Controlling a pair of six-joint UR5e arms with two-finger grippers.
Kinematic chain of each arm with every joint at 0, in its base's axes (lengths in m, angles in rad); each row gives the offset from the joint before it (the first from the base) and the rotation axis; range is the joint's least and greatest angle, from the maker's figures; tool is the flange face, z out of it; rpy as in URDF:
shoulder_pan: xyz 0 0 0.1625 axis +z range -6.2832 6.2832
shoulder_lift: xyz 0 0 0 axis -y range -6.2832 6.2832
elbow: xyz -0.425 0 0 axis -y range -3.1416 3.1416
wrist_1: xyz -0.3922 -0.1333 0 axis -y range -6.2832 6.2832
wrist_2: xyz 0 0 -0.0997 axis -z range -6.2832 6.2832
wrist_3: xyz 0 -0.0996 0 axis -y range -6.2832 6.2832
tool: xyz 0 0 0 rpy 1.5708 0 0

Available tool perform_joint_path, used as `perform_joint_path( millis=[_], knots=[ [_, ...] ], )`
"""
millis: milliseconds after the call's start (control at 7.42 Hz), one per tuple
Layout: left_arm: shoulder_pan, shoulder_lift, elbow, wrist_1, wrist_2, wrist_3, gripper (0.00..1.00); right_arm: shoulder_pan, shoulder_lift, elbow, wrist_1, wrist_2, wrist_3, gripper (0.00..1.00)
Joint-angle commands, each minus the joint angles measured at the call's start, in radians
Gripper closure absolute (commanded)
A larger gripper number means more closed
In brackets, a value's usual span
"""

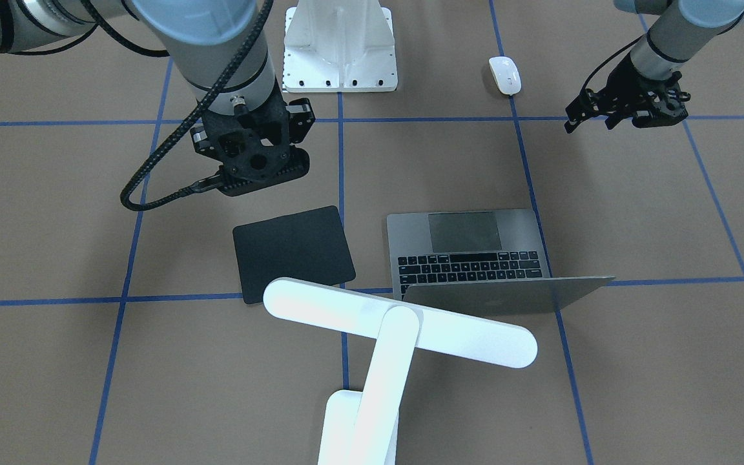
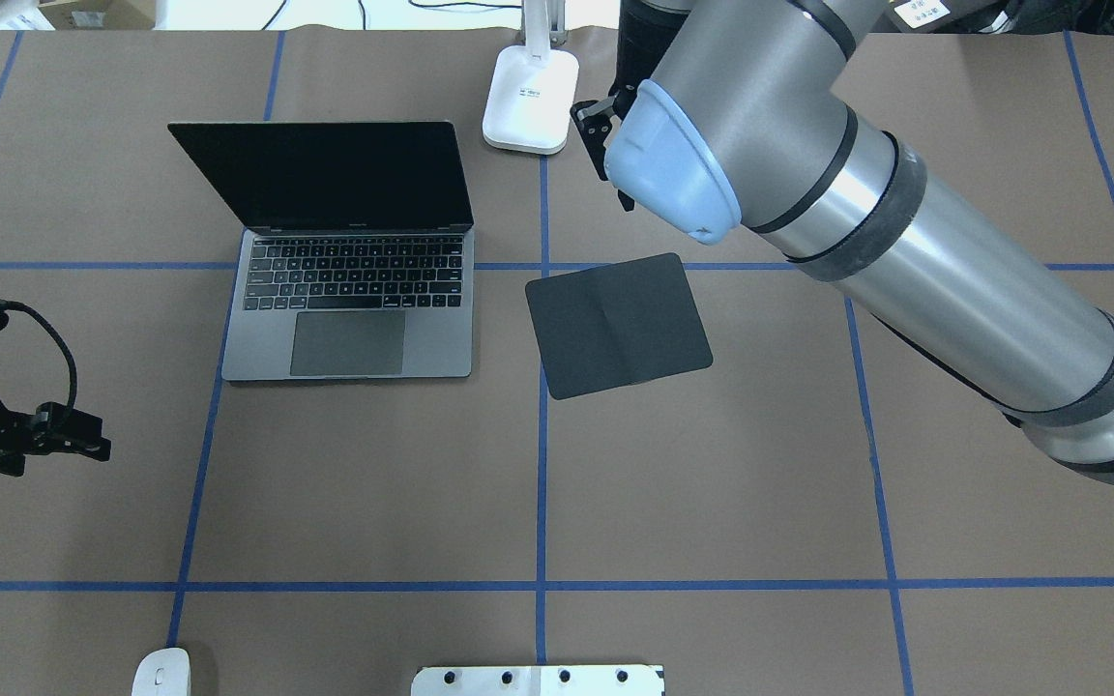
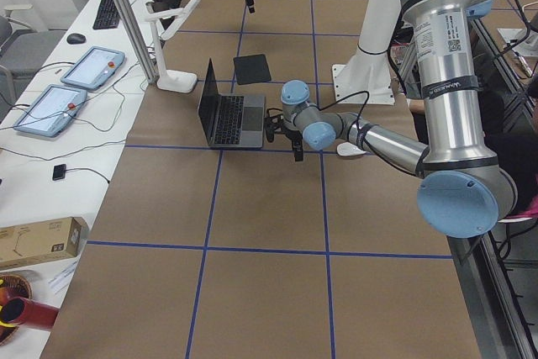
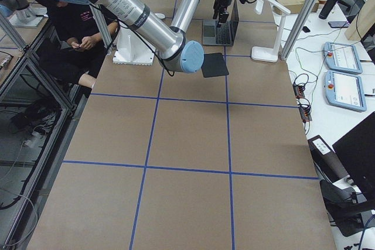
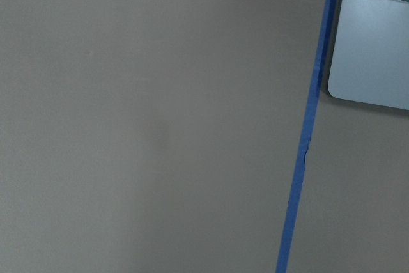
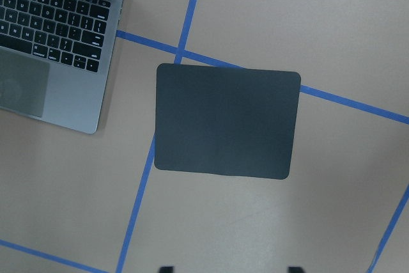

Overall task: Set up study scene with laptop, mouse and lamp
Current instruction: 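Raise the right gripper off the mousepad while the left gripper reaches the white mouse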

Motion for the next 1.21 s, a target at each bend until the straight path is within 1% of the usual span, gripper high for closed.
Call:
perform_joint_path(
  millis=[0, 135, 269, 404, 673, 808, 943, 1078],
  knots=[
    [0.136, 0.004, -0.003, 0.0, 0.039, -0.071, 0.01, -0.006, -0.029, 0.014, 0.059, -0.024, -0.002, 0.0],
    [0.206, 0.004, -0.033, 0.002, 0.067, -0.133, 0.0, -0.015, -0.107, 0.102, 0.1, -0.036, 0.0, 0.0],
    [0.224, 0.045, -0.097, 0.017, 0.06, -0.148, 0.0, -0.02, -0.167, 0.152, 0.151, -0.064, 0.0, 0.0],
    [0.29, 0.062, -0.096, 0.018, 0.078, -0.182, 0.0, -0.032, -0.173, 0.145, 0.164, -0.067, -0.003, 0.0],
    [0.382, 0.061, -0.095, 0.018, 0.11, -0.253, 0.0, -0.064, -0.198, 0.167, 0.17, -0.088, -0.023, 0.0],
    [0.453, 0.055, -0.093, 0.018, 0.132, -0.304, 0.01, -0.063, -0.218, 0.171, 0.17, -0.09, -0.026, 0.0],
    [0.515, 0.049, -0.09, 0.017, 0.156, -0.338, 0.01, -0.063, -0.25, 0.213, 0.17, -0.117, -0.026, 0.0],
    [0.531, 0.041, -0.09, 0.015, 0.158, -0.34, 0.01, -0.069, -0.279, 0.255, 0.17, -0.171, -0.026, 0.0]
  ],
)
